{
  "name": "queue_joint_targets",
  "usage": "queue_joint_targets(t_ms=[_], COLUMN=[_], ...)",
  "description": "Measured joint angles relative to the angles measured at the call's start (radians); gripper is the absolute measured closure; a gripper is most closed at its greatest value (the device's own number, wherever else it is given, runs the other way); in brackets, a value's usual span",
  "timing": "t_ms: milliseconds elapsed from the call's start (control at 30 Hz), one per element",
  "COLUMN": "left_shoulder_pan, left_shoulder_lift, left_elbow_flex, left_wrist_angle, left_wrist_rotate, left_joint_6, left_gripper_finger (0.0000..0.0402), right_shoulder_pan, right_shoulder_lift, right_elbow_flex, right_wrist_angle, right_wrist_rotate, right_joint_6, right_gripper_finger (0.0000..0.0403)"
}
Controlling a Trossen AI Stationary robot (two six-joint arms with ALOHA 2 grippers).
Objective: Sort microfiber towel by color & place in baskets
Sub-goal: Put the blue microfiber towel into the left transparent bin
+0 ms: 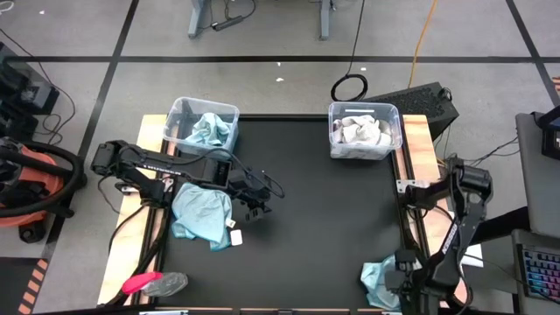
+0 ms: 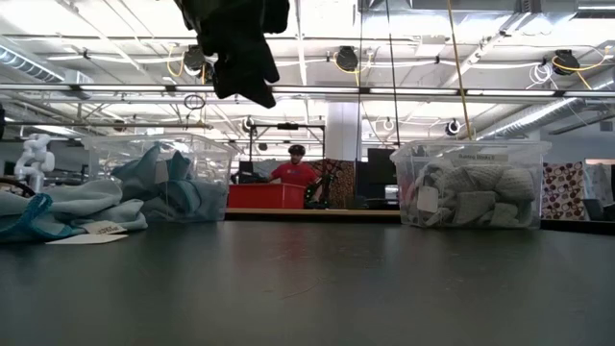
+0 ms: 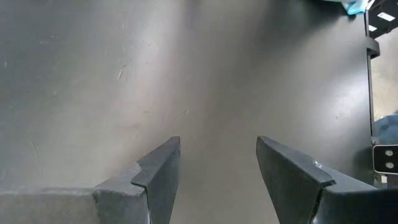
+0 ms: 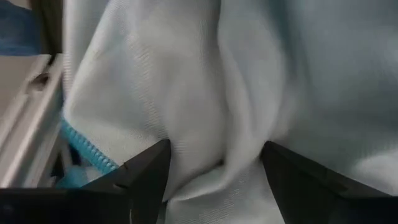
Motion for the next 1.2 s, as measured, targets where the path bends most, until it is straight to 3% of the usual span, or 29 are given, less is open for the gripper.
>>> queue_joint_targets(t_ms=[233,767,1200], left_shoulder_pan=[-0.001,-0.003,-0.004], left_shoulder_lift=[0.0,0.0,0.0], left_elbow_flex=[0.0,0.0,0.0], left_wrist_angle=[0.008,0.008,0.009], left_wrist_rotate=[0.001,0.001,0.001], left_joint_6=[-0.023,-0.023,-0.025], left_gripper_finger=[0.0185,0.0185,0.0185], right_shoulder_pan=[-0.001,0.0,0.0], right_shoulder_lift=[0.061,0.07,0.06], right_elbow_flex=[0.004,0.002,0.001], right_wrist_angle=[0.016,0.019,0.006], right_wrist_rotate=[-0.005,0.023,0.027], right_joint_6=[0.006,0.002,0.002], right_gripper_finger=[0.0174,0.0372,0.0385])
